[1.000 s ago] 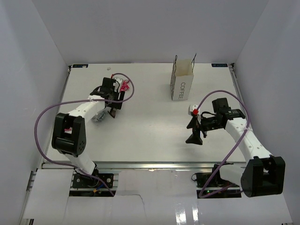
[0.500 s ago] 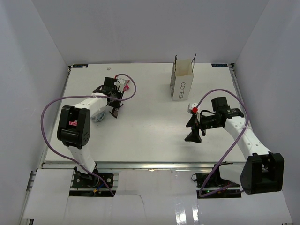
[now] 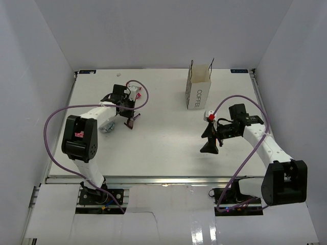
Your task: Place the snacks into the paper bag
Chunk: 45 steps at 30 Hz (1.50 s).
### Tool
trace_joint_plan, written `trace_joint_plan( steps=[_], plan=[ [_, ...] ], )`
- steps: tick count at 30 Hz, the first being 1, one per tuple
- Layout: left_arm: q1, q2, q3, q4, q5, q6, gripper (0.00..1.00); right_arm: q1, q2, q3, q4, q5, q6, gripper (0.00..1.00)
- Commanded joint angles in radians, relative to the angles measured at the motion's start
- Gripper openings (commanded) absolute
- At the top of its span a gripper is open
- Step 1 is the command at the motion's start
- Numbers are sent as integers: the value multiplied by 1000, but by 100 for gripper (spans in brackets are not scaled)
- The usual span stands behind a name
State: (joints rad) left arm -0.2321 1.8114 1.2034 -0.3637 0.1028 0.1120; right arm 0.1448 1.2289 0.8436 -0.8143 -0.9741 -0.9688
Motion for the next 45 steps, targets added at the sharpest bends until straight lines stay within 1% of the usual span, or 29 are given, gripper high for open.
trace_joint_plan(
  steps=[1, 4, 5, 6, 7, 8, 10, 11, 12, 14, 15, 17, 19, 21, 23, 24, 26, 29, 33, 35, 37, 40, 43, 44, 45],
  plan=[
    [0, -89, -1, 14, 191, -56, 6, 24, 24, 60, -13, -49, 4, 90],
    [-3, -156, -45, 49, 337, -90, 4, 76, 58, 101, 3, -43, 4, 89],
    [-6, -176, -88, 64, 447, -110, 4, 110, 75, 112, 15, -38, 4, 89],
    [-9, -193, -111, 100, 496, -144, 4, 127, 78, 124, 47, -29, 1, 89],
    [-13, -228, -132, 115, 547, -162, 4, 143, 83, 136, 69, -29, -36, 89],
    [-22, -244, -177, 135, 651, -207, 4, 172, 80, 137, 98, -32, -65, 91],
    [-36, -277, -215, 196, 731, -260, 4, 199, 69, 109, 200, -29, -161, 96],
    [-62, -285, -229, 209, 767, -299, 4, 231, 66, 100, 242, -18, -245, 98],
    [-78, -293, -252, 230, 816, -316, 4, 251, 75, 100, 291, 29, -287, 97],
    [-133, -302, -266, 239, 853, -342, 5, 306, 137, 162, 309, 83, -362, 97],
    [-153, -304, -275, 239, 873, -359, 5, 320, 167, 199, 358, 119, -361, 95],
    [-208, -302, -284, 241, 880, -370, 6, 364, 185, 222, 412, 149, -364, 95],
    [-233, -302, -300, 250, 874, -393, 6, 403, 208, 250, 426, 205, -387, 95],
    [-253, -304, -312, 276, 870, -425, 6, 453, 250, 305, 376, 232, -442, 96],
    [-263, -304, -320, 296, 870, -440, 6, 507, 273, 316, 343, 282, -456, 100],
    [-266, -304, -320, 299, 870, -446, 6, 521, 277, 315, 325, 290, -497, 100],
    [-274, -308, -321, 308, 865, -457, 6, 555, 290, 316, 247, 307, -534, 93],
    [-276, -308, -323, 313, 864, -462, 6, 578, 285, 308, 173, 304, -577, 88],
    [-276, -305, -323, 313, 857, -460, 6, 590, 258, 282, 142, 307, -593, 86],
    [-276, -305, -323, 313, 851, -459, 6, 595, 248, 284, 138, 302, -567, 86],
    [-276, -304, -317, 315, 854, -460, 6, 604, 245, 269, 170, 313, -536, 85],
    [-276, -302, -304, 318, 864, -468, 6, 625, 250, 235, 262, 379, -463, 81],
    [-276, -311, -298, 319, 865, -474, 6, 628, 262, 242, 303, 403, -398, 70],
    [-276, -316, -300, 321, 865, -476, 7, 628, 262, 250, 314, 405, -386, 64],
    [-276, -317, -303, 324, 865, -480, 7, 628, 265, 252, 323, 405, -369, 60]
  ],
)
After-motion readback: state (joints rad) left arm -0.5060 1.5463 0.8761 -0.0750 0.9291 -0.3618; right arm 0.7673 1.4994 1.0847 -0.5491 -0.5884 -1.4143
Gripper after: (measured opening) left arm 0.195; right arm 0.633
